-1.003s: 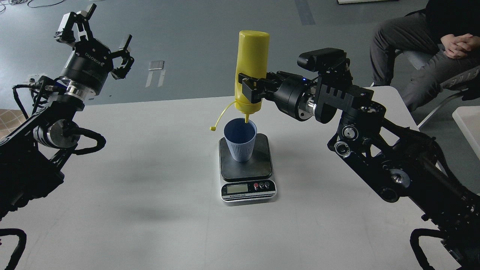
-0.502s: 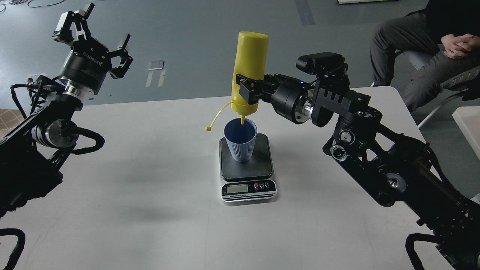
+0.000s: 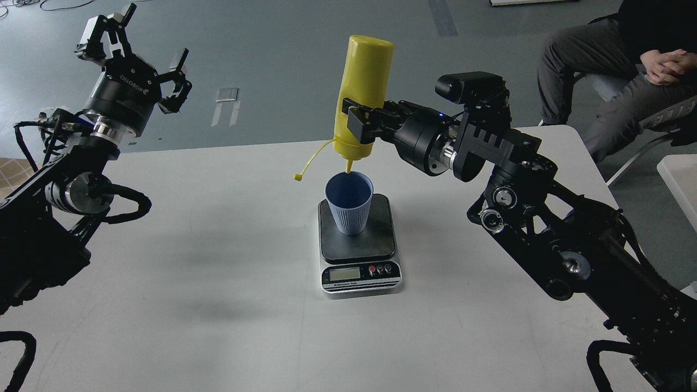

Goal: Pour seasoning into cup on scale with both arms

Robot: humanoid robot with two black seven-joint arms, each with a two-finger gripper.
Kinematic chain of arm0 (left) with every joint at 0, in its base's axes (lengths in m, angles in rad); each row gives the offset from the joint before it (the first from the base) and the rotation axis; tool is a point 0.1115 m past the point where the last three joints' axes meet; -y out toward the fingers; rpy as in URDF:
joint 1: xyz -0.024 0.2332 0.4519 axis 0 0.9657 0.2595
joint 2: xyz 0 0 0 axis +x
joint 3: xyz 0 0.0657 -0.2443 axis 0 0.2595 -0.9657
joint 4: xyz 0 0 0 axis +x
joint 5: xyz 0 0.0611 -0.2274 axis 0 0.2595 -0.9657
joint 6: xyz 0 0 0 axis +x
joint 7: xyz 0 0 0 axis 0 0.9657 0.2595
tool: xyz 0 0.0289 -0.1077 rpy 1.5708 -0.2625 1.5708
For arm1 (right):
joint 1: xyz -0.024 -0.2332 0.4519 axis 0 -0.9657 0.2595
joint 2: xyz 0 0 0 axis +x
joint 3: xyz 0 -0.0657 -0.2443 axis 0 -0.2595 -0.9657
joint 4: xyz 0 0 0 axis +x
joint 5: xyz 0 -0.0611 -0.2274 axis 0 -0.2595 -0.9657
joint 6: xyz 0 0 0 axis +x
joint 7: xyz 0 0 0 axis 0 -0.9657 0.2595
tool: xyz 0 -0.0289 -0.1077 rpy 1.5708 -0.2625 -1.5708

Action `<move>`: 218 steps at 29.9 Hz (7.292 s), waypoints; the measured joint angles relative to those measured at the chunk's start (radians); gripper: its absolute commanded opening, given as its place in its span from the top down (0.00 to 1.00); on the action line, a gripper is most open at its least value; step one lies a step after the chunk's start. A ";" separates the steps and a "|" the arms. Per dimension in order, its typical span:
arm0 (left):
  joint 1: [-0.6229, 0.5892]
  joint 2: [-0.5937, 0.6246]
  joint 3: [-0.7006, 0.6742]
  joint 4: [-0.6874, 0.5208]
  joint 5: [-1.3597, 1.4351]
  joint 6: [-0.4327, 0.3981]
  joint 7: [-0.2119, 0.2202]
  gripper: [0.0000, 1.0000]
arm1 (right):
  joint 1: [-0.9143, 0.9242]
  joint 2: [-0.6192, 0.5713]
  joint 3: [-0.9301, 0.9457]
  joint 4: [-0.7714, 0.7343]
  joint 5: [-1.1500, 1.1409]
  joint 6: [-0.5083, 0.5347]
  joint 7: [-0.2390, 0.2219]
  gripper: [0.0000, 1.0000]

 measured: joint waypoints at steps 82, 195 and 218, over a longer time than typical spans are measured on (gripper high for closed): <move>-0.008 -0.013 0.018 -0.003 0.001 0.002 0.000 0.02 | -0.625 0.030 0.540 -0.360 2.245 0.087 -0.086 1.00; -0.145 -0.063 0.018 0.104 0.059 -0.044 0.028 0.02 | 0.228 -0.240 0.204 -0.650 1.648 0.066 -0.002 0.00; -0.141 -0.114 -0.045 0.113 0.058 -0.043 0.045 0.02 | 0.227 -0.228 0.273 -0.651 1.493 0.113 0.165 0.00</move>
